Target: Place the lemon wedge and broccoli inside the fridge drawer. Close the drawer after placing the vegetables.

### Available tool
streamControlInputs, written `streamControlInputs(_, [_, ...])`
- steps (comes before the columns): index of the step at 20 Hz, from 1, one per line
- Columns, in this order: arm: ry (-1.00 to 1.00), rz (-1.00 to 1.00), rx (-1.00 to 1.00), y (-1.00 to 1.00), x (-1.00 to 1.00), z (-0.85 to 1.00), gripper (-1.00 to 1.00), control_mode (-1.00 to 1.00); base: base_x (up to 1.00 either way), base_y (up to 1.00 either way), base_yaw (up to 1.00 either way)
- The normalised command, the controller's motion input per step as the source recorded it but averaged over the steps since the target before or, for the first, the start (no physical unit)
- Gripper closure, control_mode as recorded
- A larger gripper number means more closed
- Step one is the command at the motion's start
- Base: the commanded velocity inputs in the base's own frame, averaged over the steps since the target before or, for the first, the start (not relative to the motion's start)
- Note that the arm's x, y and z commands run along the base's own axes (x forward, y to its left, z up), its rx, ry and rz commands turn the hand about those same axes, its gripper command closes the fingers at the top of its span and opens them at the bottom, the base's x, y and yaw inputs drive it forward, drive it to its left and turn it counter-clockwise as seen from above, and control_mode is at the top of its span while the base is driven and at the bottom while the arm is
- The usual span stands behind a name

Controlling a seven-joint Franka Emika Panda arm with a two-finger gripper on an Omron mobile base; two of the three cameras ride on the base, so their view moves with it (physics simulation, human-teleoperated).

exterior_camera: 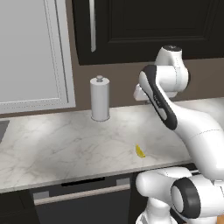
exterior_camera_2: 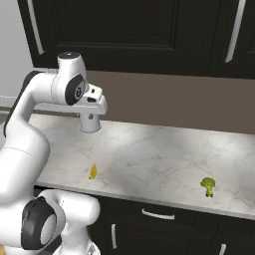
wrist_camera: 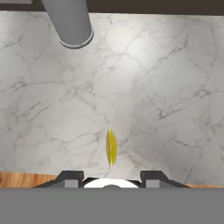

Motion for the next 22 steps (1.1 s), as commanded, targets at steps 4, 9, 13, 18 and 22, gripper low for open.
streamControlInputs(4, [-0.01,0.01,-0.02,0.1,-0.31,-0.1,-1.0,-1.0,0.0,0.0,0.0])
streamControlInputs(9, [0.0,0.0,-0.12,0.5,-0.6,-0.9,-1.0,-1.0,0.0,0.0,0.0])
streamControlInputs(13, [0.26,0.0,-0.08,0.1,-0.08,-1.0,-1.0,-1.0,0.0,0.0,0.0])
streamControlInputs(18, [0.41,0.04,-0.03,0.0,0.36,-0.94,-1.0,-1.0,0.0,0.0,0.0])
streamControlInputs(22, [0.17,0.1,0.0,0.0,0.52,-0.76,-1.0,-1.0,0.0,0.0,0.0])
